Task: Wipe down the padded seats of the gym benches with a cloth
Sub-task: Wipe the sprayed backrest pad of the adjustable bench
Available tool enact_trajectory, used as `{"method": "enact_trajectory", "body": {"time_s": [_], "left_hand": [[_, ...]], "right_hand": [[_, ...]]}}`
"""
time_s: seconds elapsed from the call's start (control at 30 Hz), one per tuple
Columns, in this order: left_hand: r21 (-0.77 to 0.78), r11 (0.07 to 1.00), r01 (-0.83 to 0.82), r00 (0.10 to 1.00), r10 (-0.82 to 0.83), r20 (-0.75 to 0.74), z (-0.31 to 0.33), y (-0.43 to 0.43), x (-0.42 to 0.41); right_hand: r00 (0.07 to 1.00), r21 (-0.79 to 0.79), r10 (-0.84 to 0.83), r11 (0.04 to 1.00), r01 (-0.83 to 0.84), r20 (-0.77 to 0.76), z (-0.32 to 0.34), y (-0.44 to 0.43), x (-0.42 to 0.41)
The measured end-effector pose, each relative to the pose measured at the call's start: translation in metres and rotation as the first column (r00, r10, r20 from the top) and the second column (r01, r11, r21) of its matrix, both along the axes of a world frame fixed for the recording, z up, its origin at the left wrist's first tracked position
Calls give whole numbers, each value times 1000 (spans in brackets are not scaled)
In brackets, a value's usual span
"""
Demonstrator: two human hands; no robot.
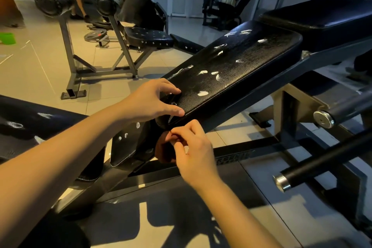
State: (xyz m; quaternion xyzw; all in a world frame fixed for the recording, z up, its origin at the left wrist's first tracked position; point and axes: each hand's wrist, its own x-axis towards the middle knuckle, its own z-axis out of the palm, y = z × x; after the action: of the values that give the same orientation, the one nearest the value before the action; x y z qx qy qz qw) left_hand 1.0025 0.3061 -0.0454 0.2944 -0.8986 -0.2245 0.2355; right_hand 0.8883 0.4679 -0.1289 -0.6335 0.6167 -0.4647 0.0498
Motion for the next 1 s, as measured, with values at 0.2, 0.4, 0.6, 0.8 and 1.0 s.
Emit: {"method": "enact_trajectory", "body": {"time_s": [0.2,0.4,0.6,0.8,1.0], "left_hand": [[-13,999,-37,995,36,-89,8,13,9],[90,992,83,983,-67,-172,32,65,16],[104,991,87,990,-75,-115,6,121,13],[82,987,-135,976,147,-164,9,147,16],[348,928,-132,968,196,-156,38,161,39]], "right_hand": [[965,113,-226,971,211,133,39,8,-34],[915,284,-326,924,255,239,79,24,-50],[825,296,-249,950,104,507,94,48,-43],[846,334,-97,937,-100,524,110,63,-35],[830,289,79,916,-279,552,115,73,-31]]}}
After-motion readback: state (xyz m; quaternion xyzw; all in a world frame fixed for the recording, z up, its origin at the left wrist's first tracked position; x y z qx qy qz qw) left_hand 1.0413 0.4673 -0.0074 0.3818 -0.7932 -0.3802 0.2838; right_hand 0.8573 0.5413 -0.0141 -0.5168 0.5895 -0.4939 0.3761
